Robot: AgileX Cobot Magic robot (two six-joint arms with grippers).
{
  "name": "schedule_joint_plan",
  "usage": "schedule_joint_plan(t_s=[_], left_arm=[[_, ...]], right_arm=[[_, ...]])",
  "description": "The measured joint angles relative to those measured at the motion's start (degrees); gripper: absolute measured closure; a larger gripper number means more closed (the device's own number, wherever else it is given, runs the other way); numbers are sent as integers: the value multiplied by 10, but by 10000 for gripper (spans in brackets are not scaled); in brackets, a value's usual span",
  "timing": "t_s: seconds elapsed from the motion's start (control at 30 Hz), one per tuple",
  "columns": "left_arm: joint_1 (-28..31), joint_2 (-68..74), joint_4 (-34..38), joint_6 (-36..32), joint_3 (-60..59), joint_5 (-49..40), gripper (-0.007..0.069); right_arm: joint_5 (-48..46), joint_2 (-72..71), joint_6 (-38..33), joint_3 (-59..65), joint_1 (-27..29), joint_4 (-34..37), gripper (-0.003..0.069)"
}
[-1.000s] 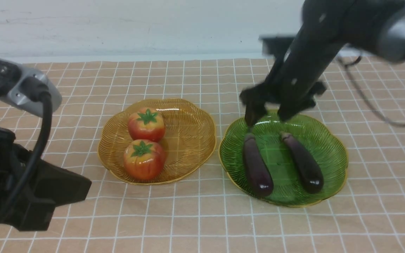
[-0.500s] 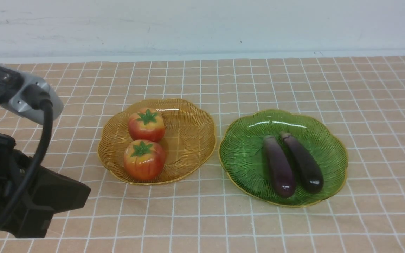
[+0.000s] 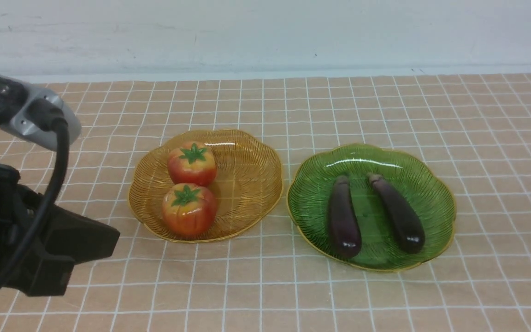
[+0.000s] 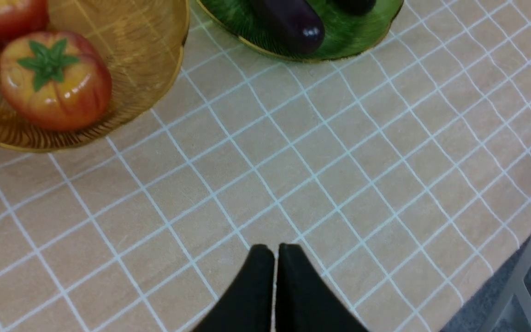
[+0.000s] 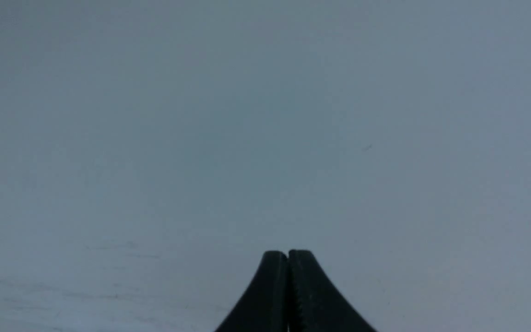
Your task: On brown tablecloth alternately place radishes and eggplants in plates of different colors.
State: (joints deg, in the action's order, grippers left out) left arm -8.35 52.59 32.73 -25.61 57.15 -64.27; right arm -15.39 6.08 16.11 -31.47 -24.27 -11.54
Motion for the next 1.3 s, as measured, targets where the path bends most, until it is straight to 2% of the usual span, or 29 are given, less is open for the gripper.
schedule_joint_plan(t_s=[0.2,0.43,0.8,1.17,1.3], left_arm=[[0,-30,0,-23,-7,16,628],[0,-151,-7,-35,-48,68,628],[0,-336,9,-27,-117,214,628],[0,-381,28,-24,-123,222,628],[0,-381,-8,-34,-133,234,628]], right_arm=[[12,-27,3,2,0,-15,674],[11,-27,8,3,0,-16,674],[10,-27,12,3,0,-17,674],[10,-27,13,3,0,-17,674],[9,-27,14,3,0,-17,674]])
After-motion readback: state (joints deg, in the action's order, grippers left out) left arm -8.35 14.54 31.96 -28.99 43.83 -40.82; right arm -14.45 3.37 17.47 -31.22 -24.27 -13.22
